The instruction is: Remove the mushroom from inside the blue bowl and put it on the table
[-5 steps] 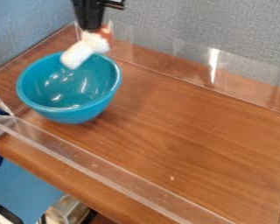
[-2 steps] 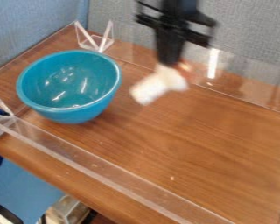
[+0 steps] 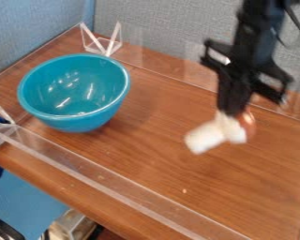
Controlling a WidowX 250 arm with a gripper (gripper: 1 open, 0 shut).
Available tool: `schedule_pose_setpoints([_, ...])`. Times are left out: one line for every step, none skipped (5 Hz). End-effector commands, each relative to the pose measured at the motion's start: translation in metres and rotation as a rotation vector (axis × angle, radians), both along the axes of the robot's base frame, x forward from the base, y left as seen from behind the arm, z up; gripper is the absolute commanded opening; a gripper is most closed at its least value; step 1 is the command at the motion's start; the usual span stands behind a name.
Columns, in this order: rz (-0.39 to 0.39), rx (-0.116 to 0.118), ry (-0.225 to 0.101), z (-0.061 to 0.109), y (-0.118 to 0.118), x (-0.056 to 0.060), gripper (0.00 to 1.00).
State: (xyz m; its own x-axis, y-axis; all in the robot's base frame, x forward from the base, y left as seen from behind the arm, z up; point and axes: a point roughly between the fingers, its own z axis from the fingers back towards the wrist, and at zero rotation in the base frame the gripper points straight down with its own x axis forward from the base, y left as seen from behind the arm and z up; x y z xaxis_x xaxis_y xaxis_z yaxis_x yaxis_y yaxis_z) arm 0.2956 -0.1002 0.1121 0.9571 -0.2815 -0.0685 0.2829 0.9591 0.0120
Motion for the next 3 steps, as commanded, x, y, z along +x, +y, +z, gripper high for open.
schedule_pose_setpoints([-0.049, -0.010, -0.047, -0.007, -0.007, 0.005, 0.00])
schedule_pose_setpoints([-0.082, -0.011, -0.043, -0.030, -0.007, 0.003, 0.00])
schedule_pose_setpoints([-0.107, -0.012, -0.048, -0.046, -0.003, 0.008, 0.00])
